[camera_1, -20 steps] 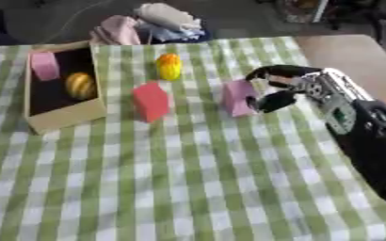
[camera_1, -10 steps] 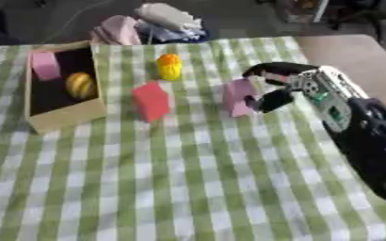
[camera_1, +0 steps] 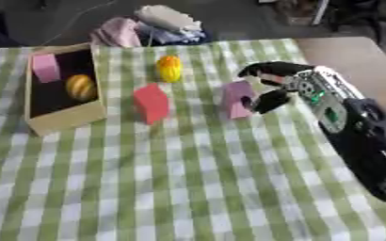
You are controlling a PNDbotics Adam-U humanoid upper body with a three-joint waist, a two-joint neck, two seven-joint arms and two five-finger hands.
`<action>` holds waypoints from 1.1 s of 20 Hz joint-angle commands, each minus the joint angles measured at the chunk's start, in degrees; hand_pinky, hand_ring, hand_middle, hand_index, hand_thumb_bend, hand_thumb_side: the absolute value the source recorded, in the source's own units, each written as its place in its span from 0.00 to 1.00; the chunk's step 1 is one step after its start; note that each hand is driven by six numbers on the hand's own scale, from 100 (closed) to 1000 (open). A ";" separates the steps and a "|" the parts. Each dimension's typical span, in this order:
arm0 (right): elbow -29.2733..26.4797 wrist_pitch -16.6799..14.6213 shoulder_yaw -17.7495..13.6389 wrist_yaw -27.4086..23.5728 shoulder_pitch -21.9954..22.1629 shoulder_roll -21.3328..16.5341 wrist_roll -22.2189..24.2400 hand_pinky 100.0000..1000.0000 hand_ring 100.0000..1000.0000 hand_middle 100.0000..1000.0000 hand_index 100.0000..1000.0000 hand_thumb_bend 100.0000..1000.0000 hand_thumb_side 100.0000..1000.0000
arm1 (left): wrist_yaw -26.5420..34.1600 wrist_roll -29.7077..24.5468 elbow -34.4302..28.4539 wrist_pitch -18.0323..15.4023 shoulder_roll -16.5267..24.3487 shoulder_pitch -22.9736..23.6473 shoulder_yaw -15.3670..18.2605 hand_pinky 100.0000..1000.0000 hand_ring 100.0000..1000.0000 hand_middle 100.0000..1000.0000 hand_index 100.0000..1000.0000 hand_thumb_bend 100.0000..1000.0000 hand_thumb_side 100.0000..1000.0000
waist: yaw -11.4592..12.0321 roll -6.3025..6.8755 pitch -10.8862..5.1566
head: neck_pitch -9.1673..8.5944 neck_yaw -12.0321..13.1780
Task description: Pick up objects on the table and place them in the box.
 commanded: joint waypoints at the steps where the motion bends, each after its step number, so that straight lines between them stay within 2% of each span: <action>1: 1.07 -0.19 -0.11 1.12 -1.35 -0.54 0.34 0.98 1.00 1.00 1.00 0.00 0.53 | -0.17 -0.09 -0.72 -0.07 0.39 -0.42 0.23 0.65 0.57 0.66 0.72 0.27 0.72 | 0.09 -0.02 -0.02 | -0.61 -0.21; 11: 5.71 -2.02 1.50 3.46 -2.39 0.94 2.39 0.98 1.00 1.00 1.00 0.00 0.68 | -0.17 -0.18 -0.73 -0.09 0.41 -0.43 0.20 0.65 0.58 0.66 0.71 0.27 0.71 | 0.25 0.02 -0.05 | -0.47 -0.34; 14: 6.65 -2.72 1.99 3.85 -2.53 1.17 2.93 0.98 1.00 1.00 1.00 0.00 0.78 | -0.17 -0.22 -0.73 -0.10 0.45 -0.46 0.18 0.65 0.58 0.66 0.71 0.27 0.72 | 0.29 -0.01 -0.06 | -0.48 -0.39; 16: 6.69 -3.38 2.49 4.14 -2.16 0.84 3.16 0.98 1.00 1.00 1.00 0.00 0.80 | -0.17 -0.23 -0.73 -0.09 0.47 -0.49 0.18 0.65 0.58 0.66 0.71 0.27 0.71 | 0.31 -0.04 -0.04 | -0.51 -0.42; 19: 6.71 -4.02 3.07 5.04 -1.92 0.56 3.42 0.97 1.00 0.99 1.00 0.00 0.65 | -0.16 -0.31 -0.75 -0.11 0.50 -0.54 0.14 0.65 0.58 0.66 0.72 0.27 0.72 | 0.36 -0.05 -0.03 | -0.48 -0.51; 22: 7.01 -4.44 3.17 6.10 -2.04 0.75 3.07 0.93 0.94 0.92 1.00 0.00 0.37 | -0.16 -0.36 -0.74 -0.11 0.49 -0.54 0.13 0.65 0.58 0.66 0.71 0.27 0.72 | 0.36 -0.01 -0.03 | -0.46 -0.56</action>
